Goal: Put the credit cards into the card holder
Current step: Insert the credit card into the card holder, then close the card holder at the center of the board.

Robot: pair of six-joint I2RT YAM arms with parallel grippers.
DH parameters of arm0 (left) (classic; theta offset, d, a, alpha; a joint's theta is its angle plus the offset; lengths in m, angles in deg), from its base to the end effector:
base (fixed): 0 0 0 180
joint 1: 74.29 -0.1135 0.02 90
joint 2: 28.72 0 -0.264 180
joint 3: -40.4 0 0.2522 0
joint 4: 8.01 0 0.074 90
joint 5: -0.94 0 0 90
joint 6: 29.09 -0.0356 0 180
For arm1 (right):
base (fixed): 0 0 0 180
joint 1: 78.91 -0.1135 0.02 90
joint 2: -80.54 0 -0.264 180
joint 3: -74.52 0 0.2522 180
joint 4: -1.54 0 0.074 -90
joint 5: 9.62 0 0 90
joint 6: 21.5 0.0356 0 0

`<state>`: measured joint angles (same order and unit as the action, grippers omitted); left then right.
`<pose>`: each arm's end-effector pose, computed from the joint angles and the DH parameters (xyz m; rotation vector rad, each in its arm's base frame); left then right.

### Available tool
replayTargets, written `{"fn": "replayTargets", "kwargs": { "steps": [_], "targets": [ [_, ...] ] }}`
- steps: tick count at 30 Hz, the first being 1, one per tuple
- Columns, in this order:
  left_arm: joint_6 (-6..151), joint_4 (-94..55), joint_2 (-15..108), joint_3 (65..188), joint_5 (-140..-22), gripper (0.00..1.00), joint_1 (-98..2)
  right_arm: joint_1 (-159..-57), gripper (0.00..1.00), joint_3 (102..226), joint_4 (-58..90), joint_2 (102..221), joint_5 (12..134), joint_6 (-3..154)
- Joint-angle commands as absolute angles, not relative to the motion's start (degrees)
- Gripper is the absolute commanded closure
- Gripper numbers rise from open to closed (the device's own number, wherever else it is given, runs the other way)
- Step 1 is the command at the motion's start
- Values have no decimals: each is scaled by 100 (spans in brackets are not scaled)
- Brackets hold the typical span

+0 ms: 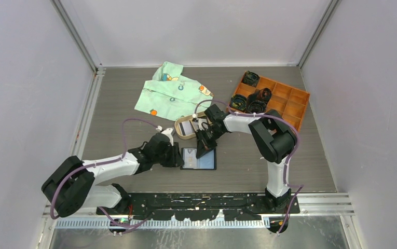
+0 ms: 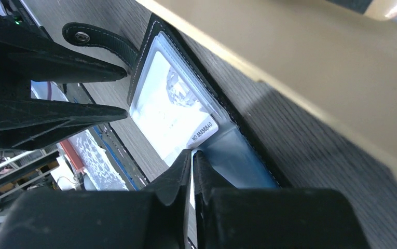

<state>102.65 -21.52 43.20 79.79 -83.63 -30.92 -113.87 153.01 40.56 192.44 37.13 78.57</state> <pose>0.1625 -0.1581 0.1501 0.0843 2.5266 -0.7782 0.2804 0.2258 0.1243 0.7905 -2.7657 -1.2213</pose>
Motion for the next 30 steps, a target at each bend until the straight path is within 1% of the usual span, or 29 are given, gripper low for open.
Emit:
{"fn": "replayTargets", "kwargs": {
  "steps": [1, 9, 13, 17, 21, 26, 30],
  "targets": [
    [10217, -1803, 4463, 8219, -8201, 65, -3114, -11461, 88, 15464, 3789, 19342, 3420, 8012],
    [10225, -1729, 4634, 8284, -8048, 64, -3114, -11463, 85, 15427, 3597, 19302, 3221, 8063],
    [10208, -1797, 4504, 8296, -8033, 64, -3114, -11414, 84, 15531, 3773, 19225, 3190, 7918],
    [10126, -2133, 4006, 8319, -8126, 62, -3108, -11244, 84, 15673, 4194, 18955, 3251, 7475],
    [10045, -2574, 3396, 8387, -8238, 57, -3114, -11111, 83, 15735, 4590, 18551, 3353, 6899],
    [10069, -2776, 2664, 8501, -8093, 53, -3122, -11095, 83, 15825, 5080, 18059, 3378, 6155],
    [10164, -3103, 2318, 8937, -7957, 46, -3138, -11019, 83, 15761, 5265, 17484, 3422, 5665]
  ]
}}
